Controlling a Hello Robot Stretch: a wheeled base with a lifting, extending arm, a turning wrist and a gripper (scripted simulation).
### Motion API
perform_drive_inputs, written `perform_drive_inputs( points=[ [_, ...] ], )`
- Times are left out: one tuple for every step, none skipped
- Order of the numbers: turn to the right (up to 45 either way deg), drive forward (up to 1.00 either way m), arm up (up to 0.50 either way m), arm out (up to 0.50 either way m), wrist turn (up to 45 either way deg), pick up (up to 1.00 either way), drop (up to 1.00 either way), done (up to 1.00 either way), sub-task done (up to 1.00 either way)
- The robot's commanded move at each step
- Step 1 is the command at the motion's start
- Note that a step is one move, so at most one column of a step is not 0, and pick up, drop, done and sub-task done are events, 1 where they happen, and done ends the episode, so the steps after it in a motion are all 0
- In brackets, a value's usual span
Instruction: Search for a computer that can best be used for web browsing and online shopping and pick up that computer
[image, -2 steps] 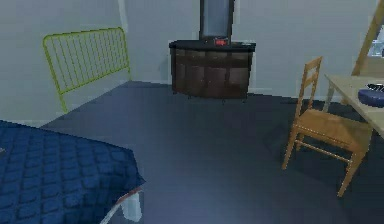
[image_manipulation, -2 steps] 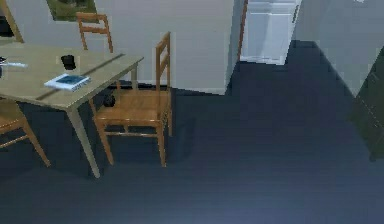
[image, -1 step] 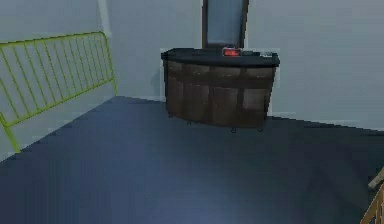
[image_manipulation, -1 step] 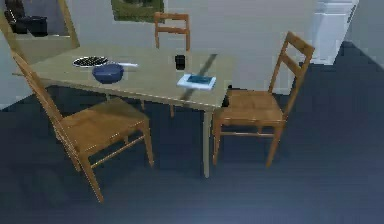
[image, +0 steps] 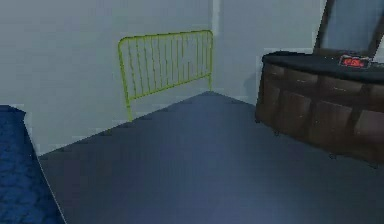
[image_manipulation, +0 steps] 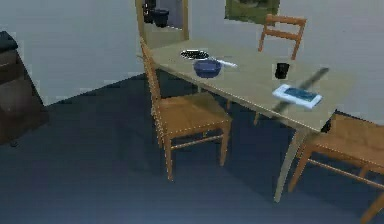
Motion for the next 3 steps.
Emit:
perform_drive_inputs(
  points=[
    [0.0,0.5,0.0,0.0,0.0,0.0,0.0,0.0,0.0],
    [-45.0,0.0,0.0,0.0,0.0,0.0,0.0,0.0,0.0],
    [0.0,0.35,0.0,0.0,0.0,0.0,0.0,0.0,0.0]
  ],
)
